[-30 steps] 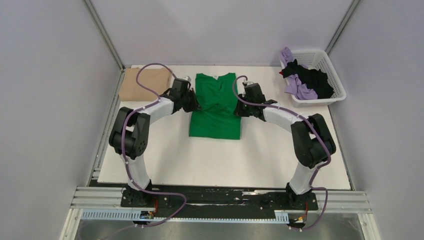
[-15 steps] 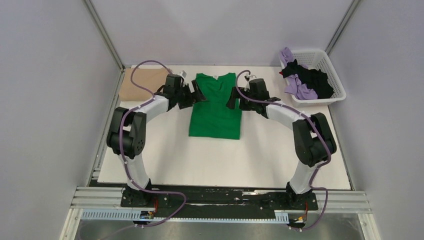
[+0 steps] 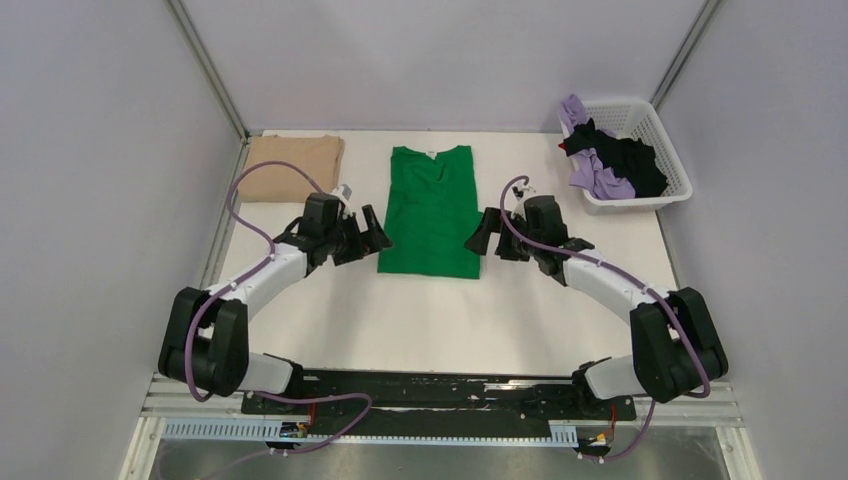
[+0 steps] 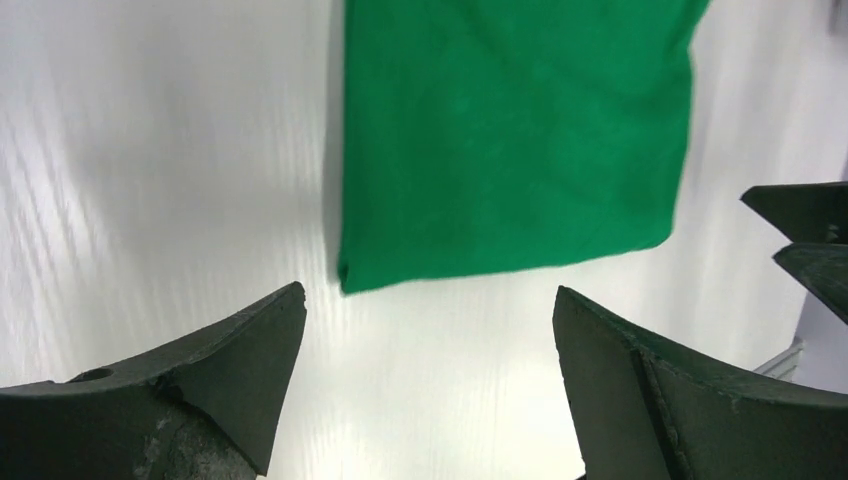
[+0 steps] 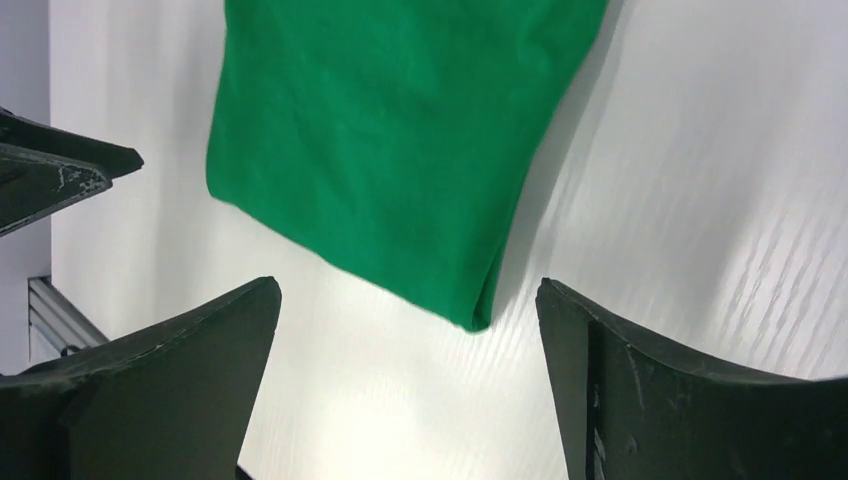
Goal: Fold and stack the t-shirts
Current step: Fold the folded rectangular tshirt in 1/3 of the way, then grab one side of the 2/3 rectangular tshirt with both arms
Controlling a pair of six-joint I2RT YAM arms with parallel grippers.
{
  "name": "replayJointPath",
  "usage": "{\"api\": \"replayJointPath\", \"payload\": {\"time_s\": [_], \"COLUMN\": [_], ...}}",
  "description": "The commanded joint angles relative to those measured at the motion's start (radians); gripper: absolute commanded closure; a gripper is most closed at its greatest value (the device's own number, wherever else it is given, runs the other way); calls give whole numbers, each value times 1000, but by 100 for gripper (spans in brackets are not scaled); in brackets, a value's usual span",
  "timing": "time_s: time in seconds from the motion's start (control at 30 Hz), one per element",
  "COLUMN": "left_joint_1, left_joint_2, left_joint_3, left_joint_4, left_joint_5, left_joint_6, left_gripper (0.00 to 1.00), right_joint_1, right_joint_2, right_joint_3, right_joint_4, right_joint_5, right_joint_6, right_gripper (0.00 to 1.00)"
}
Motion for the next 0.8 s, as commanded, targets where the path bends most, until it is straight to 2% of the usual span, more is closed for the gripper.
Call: {"api": "replayJointPath", "payload": {"time_s": [0.0,0.1,0.17,0.4,0.5,0.57,0.77], "left_joint_1": [2,2,2,1,-1,-7,-29], "left_joint_2": [-42,-9,28,148,179,194,253], "left_joint_3": [-71,-107,-111,-102,-105,-102,-89], "left_joint_4": [-29,7,34,104,127,129,136], "left_joint_5": [-27,-12,-4,40,49,45,24], "left_joint_6": [1,-19,-24,-38,-43,-43,-50], "left_gripper": [0,1,7,31,41,46,59], "right_joint_1": [18,39,57,155,180,180,183], "right_joint_2": [-35,-3,38,151,190,216,228], "right_joint_3": [-70,-82,-73,-21,-6,-2,-8], "right_joint_4": [22,25,26,25,18,14,-3], "right_joint_5": [-64,-61,-35,152,218,243,254], "right_joint_6": [60,50,32,-47,-39,-28,-22], "right_gripper": [0,4,9,43,47,52,62]}}
